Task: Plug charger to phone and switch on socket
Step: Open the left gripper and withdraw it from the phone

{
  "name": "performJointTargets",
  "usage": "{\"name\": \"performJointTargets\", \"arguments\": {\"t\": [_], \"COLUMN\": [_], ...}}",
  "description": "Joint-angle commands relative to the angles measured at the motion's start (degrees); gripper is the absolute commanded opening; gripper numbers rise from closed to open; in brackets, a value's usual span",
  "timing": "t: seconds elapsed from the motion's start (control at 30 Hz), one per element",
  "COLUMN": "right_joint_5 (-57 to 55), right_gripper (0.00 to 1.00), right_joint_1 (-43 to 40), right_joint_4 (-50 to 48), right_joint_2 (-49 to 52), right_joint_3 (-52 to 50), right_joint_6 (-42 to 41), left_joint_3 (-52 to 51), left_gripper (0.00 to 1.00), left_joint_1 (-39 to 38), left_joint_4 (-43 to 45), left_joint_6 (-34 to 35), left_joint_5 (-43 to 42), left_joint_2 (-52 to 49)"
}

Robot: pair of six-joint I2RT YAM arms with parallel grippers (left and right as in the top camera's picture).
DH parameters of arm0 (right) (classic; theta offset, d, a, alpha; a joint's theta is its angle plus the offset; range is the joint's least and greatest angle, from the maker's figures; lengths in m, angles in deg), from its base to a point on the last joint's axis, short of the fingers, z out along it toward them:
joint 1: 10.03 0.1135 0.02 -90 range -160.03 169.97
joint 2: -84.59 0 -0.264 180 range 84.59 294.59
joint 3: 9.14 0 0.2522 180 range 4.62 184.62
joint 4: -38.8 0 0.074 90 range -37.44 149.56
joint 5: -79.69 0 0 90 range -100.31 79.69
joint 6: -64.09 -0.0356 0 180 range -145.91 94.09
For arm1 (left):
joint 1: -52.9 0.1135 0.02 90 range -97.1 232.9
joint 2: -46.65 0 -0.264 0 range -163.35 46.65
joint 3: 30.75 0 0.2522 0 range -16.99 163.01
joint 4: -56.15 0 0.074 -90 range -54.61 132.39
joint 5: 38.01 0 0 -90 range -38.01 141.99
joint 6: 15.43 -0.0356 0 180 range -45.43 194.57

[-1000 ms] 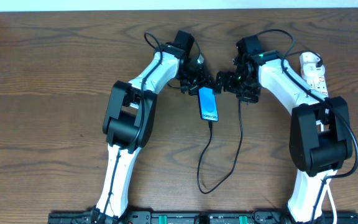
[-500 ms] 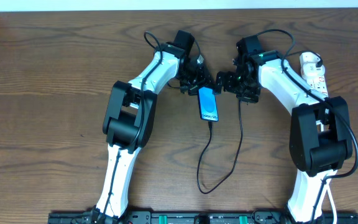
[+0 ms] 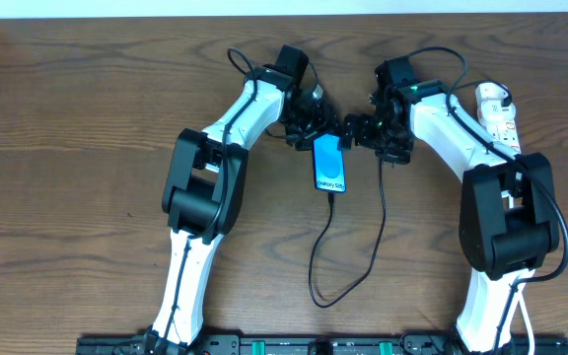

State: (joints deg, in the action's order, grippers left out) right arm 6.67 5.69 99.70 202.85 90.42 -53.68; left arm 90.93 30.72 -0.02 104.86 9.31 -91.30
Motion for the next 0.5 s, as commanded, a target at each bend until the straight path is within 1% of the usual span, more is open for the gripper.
{"name": "performJointTargets", "arguments": {"t": [0.0,0.2,0.47], "right_joint_5": [0.5,0.5,0.5], "right_gripper": [0.99,0.99,0.99], "right_joint_1": [0.5,0.5,0.4], "right_joint_4": [0.0,0.1,0.2], "right_joint_2": [-0.3,-0.3,-0.3], "right_joint_3": [-0.1,-0.1,-0.1], "right_joint_6": [0.5,0.5,0.5], "left_joint_3": [-1.3,-1.3,-1.3], "left_gripper": [0.62,0.62,0.62], "left_joint_1": [0.2,0.7,3.3], "left_joint_4": [-1.0,-1.3,-2.6], "left_joint_6": [0.0,0.0,0.0], "left_joint_5": [8.6,8.9,8.9], "left_joint_2": [-2.5,-2.5,-2.5]}}
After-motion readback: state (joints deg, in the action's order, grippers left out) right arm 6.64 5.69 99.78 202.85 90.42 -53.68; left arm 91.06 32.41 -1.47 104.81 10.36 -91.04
